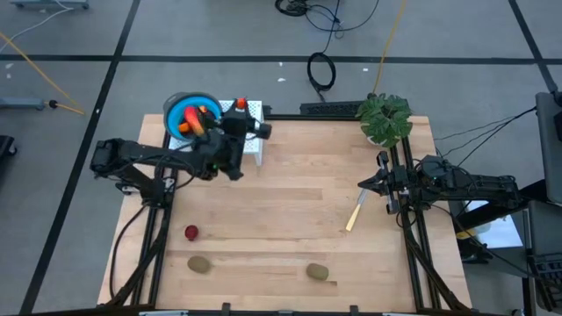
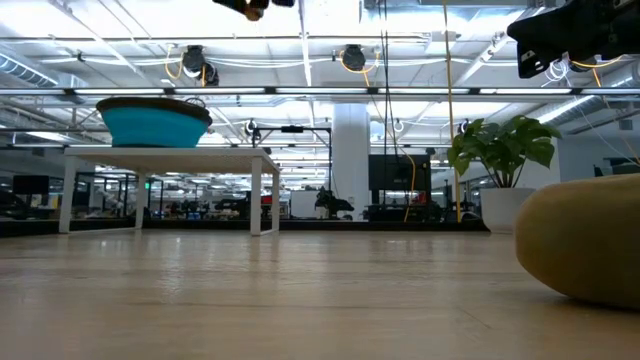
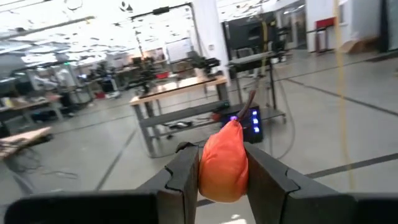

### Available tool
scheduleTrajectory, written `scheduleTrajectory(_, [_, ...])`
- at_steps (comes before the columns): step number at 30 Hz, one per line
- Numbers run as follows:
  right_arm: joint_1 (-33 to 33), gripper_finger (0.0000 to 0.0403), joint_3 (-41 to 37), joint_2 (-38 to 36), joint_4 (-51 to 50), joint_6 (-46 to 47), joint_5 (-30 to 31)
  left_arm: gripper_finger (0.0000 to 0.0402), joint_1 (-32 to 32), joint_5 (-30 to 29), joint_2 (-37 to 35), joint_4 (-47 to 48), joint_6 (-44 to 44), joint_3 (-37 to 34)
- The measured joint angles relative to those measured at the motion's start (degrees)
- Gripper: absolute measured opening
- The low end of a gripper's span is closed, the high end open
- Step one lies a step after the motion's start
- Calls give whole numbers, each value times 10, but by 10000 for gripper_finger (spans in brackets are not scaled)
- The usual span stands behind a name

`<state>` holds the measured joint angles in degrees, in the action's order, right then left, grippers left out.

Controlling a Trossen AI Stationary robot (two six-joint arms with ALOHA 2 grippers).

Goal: Pick & Place Fruit
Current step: Put the peach into the blue strainer bowl on the shelf

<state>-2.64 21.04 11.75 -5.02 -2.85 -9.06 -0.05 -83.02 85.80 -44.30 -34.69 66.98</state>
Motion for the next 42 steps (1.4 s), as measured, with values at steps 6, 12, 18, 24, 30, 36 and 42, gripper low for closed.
scheduleTrajectory(6, [0, 0, 0, 0, 0, 0, 0, 108, 45, 17, 0, 22, 0, 0])
scheduleTrajectory(12, [0, 0, 0, 0, 0, 0, 2, 108, 78, 107, 0, 153, 129, 0])
scheduleTrajectory(18, [0, 0, 0, 0, 0, 0, 2, 108, 120, 167, 0, 290, 251, 0])
scheduleTrajectory(24, [0, 0, 0, 0, 0, 0, 2, 108, 172, 234, -33, 412, 347, 1])
scheduleTrajectory(30, [0, 0, 0, 0, 0, 0, 5, 108, 214, 263, -85, 547, 412, 1])
scheduleTrajectory(36, [0, 0, 0, 0, 0, 0, 5, 108, 257, 322, -134, 669, 489, 0])
scheduleTrajectory(42, [0, 0, 0, 0, 0, 0, 5, 108, 297, 402, -172, 787, 578, 0])
